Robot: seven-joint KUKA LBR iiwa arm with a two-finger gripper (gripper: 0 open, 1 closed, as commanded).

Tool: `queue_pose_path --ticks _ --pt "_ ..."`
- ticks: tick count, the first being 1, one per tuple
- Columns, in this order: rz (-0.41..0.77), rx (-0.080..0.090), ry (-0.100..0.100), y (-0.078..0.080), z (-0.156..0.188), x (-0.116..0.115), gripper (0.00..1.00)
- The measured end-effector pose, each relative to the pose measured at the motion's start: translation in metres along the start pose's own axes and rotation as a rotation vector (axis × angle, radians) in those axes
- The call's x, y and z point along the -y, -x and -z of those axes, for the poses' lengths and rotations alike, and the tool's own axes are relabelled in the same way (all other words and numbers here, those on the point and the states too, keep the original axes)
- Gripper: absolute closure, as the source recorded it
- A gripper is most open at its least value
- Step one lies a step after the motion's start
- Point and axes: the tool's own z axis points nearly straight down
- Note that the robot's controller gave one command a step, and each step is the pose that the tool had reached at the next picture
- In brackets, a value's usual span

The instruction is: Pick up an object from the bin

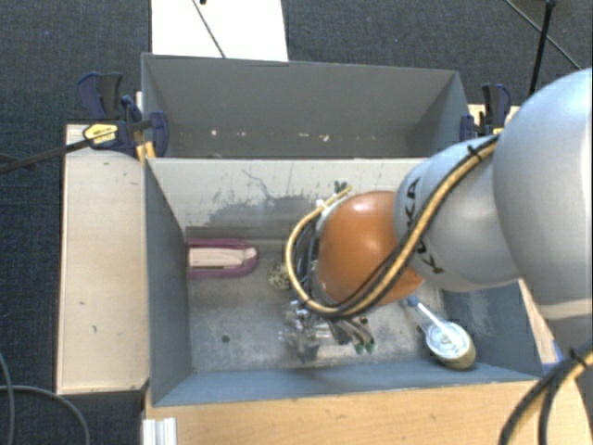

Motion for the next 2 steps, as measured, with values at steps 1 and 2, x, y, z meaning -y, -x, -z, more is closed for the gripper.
queue_pose_path --ticks 1,2 --pt "-0.003 0.007 -0.001 0.003 0.092 -0.007 1.0" --pt "-0.339 0.004 -0.001 0.011 0.135 -0.012 1.0"
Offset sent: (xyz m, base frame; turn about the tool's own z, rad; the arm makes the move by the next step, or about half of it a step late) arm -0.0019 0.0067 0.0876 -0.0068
